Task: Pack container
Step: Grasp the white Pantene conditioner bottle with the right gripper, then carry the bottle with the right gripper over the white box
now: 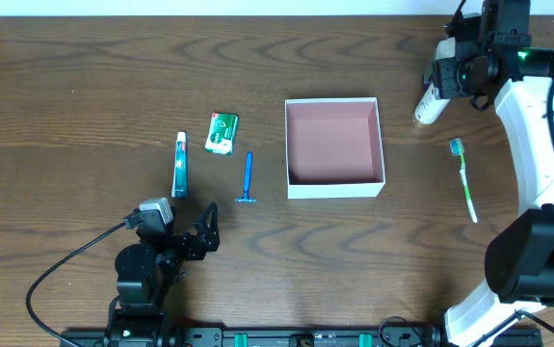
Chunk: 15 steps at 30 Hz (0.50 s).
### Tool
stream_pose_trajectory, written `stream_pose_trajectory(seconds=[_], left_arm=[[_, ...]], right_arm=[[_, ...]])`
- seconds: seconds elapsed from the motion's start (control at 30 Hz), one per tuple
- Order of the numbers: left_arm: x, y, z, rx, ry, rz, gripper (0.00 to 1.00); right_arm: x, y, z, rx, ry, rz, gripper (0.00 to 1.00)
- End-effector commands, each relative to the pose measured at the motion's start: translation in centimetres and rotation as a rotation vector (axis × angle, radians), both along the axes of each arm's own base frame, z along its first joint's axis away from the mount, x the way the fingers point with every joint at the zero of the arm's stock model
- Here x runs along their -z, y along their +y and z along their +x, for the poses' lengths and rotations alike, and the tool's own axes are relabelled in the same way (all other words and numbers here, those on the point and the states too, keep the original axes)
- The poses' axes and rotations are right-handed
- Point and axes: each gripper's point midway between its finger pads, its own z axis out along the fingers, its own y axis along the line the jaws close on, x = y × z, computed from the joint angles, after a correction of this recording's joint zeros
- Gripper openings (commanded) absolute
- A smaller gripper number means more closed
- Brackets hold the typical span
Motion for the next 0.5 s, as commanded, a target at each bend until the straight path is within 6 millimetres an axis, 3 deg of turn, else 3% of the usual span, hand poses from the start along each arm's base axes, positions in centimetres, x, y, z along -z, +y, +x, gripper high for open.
stream_pose_trajectory(seconds=[0.0,0.47], left_arm=[[1.48,-0.08,-0.54,0.004,0.054,-0.010,0.98],[1.48,-0.08,-0.54,0.004,0.054,-0.010,0.98]], right_arm=[[-0.16,-0.84,0.40,0.022,-0.012,-0.007,0.58],[-0.03,-1.13,0.36,0.048,-0.009,0.005,0.04]])
